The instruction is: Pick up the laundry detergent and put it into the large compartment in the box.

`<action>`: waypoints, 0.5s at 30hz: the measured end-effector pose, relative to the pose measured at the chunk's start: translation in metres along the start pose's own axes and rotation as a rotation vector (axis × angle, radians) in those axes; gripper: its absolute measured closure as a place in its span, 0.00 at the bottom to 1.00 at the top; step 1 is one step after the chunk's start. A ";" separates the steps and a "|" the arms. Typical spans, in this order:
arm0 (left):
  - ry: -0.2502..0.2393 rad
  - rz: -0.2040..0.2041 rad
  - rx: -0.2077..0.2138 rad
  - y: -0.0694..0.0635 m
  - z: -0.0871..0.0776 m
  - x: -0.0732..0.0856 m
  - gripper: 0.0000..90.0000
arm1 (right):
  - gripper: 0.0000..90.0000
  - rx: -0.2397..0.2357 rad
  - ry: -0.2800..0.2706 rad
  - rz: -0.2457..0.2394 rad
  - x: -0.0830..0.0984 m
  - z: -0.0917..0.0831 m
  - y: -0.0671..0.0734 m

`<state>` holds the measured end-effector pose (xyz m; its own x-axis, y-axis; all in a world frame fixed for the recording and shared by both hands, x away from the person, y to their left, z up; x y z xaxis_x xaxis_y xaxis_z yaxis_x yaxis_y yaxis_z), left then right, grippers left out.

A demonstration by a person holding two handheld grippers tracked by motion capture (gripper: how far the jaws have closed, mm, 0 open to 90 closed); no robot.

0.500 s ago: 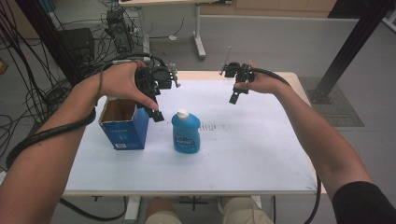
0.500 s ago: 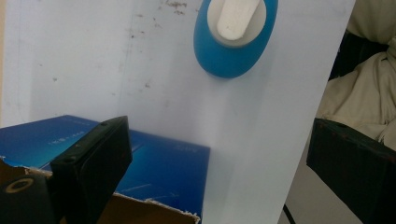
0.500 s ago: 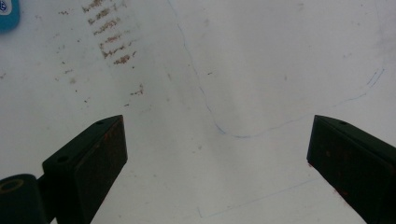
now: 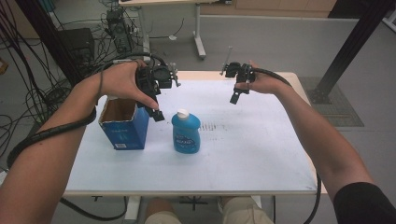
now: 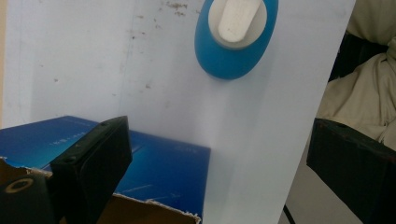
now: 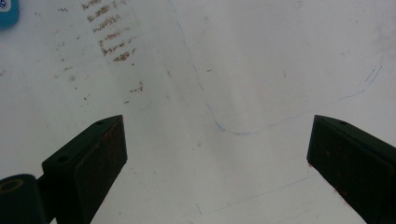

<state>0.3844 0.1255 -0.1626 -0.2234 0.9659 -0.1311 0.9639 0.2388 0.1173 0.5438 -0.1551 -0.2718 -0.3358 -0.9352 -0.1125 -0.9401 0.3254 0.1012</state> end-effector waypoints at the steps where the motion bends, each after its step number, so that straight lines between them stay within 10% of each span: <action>1: -0.001 0.003 -0.002 0.000 0.000 0.000 0.08 | 0.05 0.000 -0.001 0.000 0.000 0.000 0.000; 15: -0.010 0.040 0.011 -0.003 0.001 -0.019 0.08 | 0.05 0.002 -0.006 0.003 0.004 -0.005 0.001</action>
<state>0.3861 0.1067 -0.1619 -0.1836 0.9735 -0.1362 0.9735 0.1992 0.1120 0.5419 -0.1595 -0.2674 -0.3385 -0.9336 -0.1178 -0.9394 0.3281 0.0992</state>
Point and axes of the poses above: each handheld gripper's, and its own axes: z roughly forward along the jaws, x roughly out of its underside, y roughly to its left, the point moved 9 cm from there along z, roughly forward along the jaws, and after that the axes turned 5 degrees about -x, right-handed, at the moved point
